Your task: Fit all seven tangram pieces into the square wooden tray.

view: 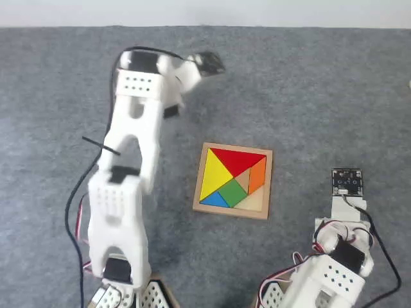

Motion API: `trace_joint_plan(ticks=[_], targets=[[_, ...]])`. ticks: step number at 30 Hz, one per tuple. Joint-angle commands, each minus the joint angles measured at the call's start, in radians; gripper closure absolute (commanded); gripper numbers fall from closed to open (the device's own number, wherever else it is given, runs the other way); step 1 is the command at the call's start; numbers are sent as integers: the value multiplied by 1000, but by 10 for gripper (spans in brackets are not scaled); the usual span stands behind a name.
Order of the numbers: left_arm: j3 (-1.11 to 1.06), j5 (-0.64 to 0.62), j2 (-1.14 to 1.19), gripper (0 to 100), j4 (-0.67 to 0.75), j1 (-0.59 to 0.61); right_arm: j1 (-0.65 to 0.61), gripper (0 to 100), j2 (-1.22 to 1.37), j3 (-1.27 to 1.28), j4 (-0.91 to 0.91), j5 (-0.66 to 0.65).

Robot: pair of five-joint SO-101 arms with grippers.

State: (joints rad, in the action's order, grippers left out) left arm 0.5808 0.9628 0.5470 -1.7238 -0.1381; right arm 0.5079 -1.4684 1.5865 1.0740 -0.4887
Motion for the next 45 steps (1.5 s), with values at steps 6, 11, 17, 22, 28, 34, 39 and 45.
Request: trace_joint_plan(ticks=[6, 11, 17, 22, 28, 34, 39, 45], targets=[[-874, -193, -812, 989, 186, -408, 188, 703, -13, -97, 8, 38], [-1109, -408, -967, 989, 433, -624, 420, 703, -13, -227, 58, 35], [-1257, -520, -924, 989, 712, -713, 581, 703, -13, -310, 47, 35], [-1270, -522, -786, 989, 819, -712, 578, 703, -15, -305, 8, 43], [-1262, -520, -601, 989, 911, -710, 584, 703, -15, -305, 5, 35], [-1253, -519, -565, 987, 911, -709, 576, 703, -15, -305, 5, 35], [-1237, -546, -565, 897, 887, -690, 573, 703, -15, -305, 13, 35], [-1135, -520, -565, 867, 783, -621, 530, 703, -15, -282, 15, 29]])
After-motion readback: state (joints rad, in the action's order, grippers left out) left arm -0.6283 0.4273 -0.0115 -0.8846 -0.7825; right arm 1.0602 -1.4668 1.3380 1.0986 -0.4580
